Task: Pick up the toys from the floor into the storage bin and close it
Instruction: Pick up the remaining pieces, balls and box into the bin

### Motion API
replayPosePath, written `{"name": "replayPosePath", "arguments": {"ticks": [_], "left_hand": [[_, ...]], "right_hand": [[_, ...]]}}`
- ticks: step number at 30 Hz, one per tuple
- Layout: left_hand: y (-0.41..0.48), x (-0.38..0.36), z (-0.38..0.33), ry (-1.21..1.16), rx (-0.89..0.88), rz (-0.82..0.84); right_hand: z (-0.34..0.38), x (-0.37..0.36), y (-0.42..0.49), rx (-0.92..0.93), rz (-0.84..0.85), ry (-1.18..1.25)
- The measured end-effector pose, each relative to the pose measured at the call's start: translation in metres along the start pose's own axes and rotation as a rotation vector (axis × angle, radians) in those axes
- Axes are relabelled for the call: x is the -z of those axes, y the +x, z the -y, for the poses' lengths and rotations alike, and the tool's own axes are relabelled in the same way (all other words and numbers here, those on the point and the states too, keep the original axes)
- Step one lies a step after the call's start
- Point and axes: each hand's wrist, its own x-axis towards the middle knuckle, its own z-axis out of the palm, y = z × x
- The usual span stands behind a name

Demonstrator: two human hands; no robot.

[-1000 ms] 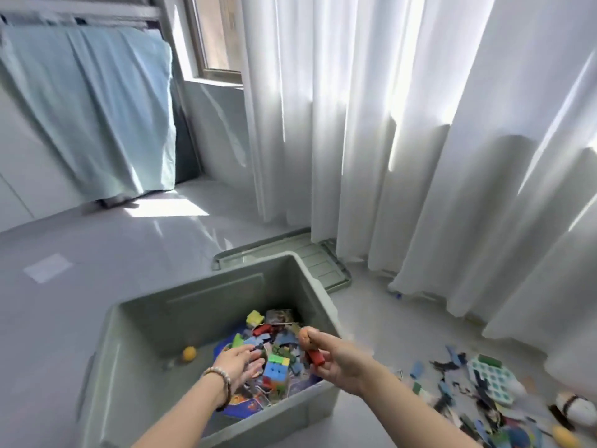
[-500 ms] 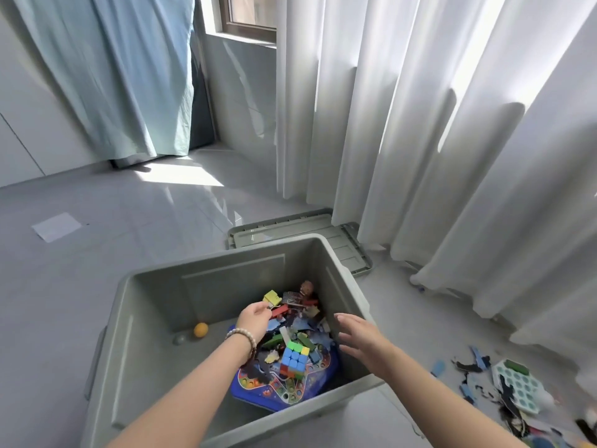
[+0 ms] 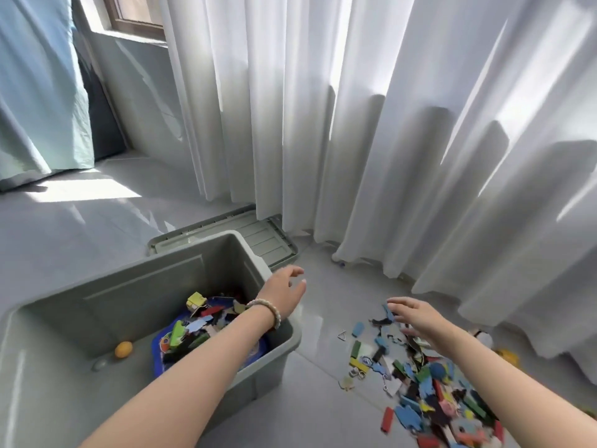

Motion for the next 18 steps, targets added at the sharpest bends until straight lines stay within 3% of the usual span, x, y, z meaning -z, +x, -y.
{"name": "replayPosePath", "arguments": {"ticks": [3, 8, 18], "left_hand": [[0.013, -0.048, -0.023, 0.054, -0.046, 0.09], [0.03, -0.138, -0.026, 0.153, 0.032, 0.269], [0.044, -0.32, 0.004, 0.269, 0.158, 0.521]], "right_hand": [[-0.048, 0.041, 0.002, -0.07, -0.043, 0.006], [-0.135, 0.084, 0.023, -0.176, -0.071, 0.023], [-0.29, 0.115, 0.06, -0.282, -0.109, -0.01]]}}
